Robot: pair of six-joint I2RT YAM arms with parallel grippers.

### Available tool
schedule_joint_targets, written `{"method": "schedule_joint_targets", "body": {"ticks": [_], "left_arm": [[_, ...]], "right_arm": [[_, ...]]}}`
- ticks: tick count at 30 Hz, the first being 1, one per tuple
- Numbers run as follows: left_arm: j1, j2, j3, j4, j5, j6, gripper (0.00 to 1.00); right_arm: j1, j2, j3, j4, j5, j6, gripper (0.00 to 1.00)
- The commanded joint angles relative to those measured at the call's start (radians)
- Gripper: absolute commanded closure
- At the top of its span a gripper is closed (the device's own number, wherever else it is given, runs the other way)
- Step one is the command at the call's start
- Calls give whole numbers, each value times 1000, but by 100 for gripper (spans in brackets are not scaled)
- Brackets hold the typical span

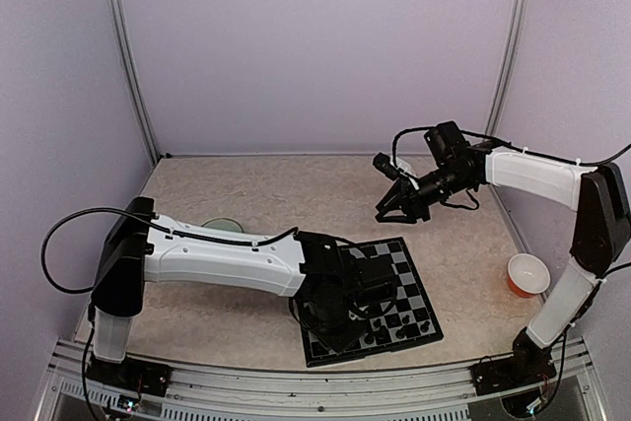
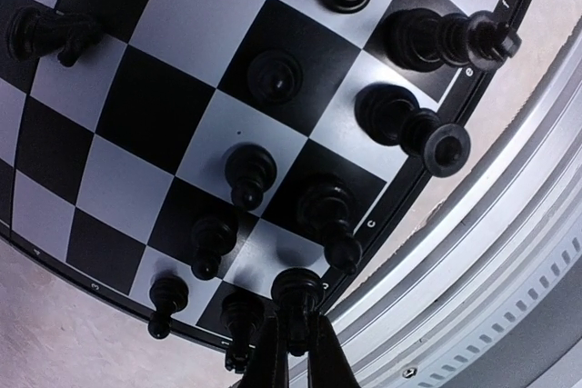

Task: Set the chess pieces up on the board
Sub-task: Place the knight at g8.

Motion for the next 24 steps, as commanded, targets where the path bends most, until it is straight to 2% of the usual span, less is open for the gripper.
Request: {"method": "schedule_joint_targets", "body": {"ticks": [1,4,19,24], "left_arm": [[-7,21,13,1,0,5,98],[-7,25,14,2,-3,6,97],[-7,23,32,-16,-18,4,81],[-6,11,43,-27,-18,2,79]], "right_arm": [[4,11,-9,-17,-16,-9,65],[4,11,-9,-18,-17,-8,65],[3,13,-7,-22,-23,-12,65],[3,15,-5,-26,-28,-11,65]]}}
